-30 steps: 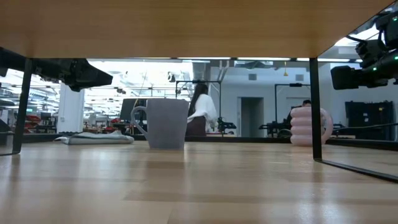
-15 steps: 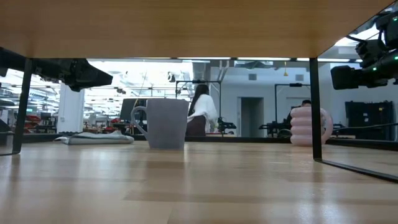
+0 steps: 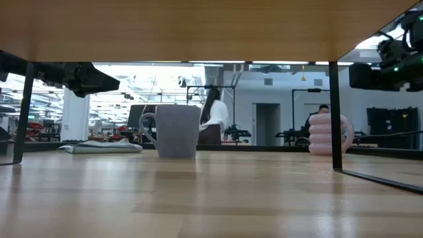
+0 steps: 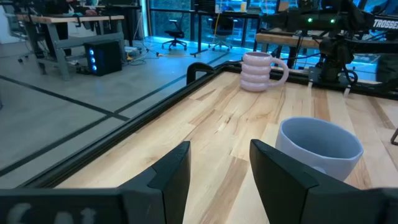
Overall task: Stack small to large cups/mugs on shelf
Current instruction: Put the green mug on the shelf
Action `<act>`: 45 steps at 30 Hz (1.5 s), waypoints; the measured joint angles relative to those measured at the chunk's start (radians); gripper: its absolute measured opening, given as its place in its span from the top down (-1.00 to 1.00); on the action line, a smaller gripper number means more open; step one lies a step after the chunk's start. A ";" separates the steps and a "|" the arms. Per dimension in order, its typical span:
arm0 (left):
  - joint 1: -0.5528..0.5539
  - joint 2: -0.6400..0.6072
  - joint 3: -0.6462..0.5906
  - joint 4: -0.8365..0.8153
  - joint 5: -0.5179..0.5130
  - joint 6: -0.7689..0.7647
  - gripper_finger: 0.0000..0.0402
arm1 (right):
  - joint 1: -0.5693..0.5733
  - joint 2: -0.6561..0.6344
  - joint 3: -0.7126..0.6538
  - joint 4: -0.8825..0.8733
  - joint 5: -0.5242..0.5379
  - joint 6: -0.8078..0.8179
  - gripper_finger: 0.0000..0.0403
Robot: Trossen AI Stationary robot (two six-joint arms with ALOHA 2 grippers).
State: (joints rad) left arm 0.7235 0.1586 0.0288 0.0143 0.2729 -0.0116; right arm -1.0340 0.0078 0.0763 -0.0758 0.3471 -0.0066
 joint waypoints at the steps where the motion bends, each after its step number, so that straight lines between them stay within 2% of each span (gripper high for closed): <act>1: 0.000 0.000 0.000 0.000 0.000 0.000 0.22 | 0.000 0.000 0.014 0.000 -0.031 0.005 0.04; 9: 0.000 0.000 0.000 0.000 -0.041 0.000 0.22 | 0.000 0.002 0.200 -0.041 -0.281 0.021 0.04; 13: 0.000 0.000 0.000 -0.001 -0.080 0.000 0.22 | 0.006 0.035 0.307 -0.088 -0.365 0.015 0.04; 18: 0.000 0.000 -0.001 -0.001 -0.104 0.000 0.22 | 0.050 0.117 0.443 -0.119 -0.401 0.039 0.04; 22: 0.000 0.000 -0.001 -0.001 -0.104 0.000 0.22 | 0.095 0.208 0.556 -0.142 -0.402 -0.005 0.04; 32: 0.000 0.000 -0.001 -0.001 -0.104 0.000 0.22 | 0.196 0.498 0.927 -0.301 -0.402 -0.112 0.04; 37: 0.000 0.000 -0.001 -0.002 -0.105 0.000 0.22 | 0.241 0.610 1.128 -0.461 -0.401 -0.205 0.04; 45: 0.000 0.000 -0.001 -0.002 -0.105 0.000 0.22 | 0.307 0.714 1.358 -0.735 -0.401 -0.215 0.04</act>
State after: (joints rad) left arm 0.7231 0.1589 0.0280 0.0128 0.1684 -0.0116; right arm -0.7271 0.7217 1.4339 -0.8107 -0.0540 -0.2216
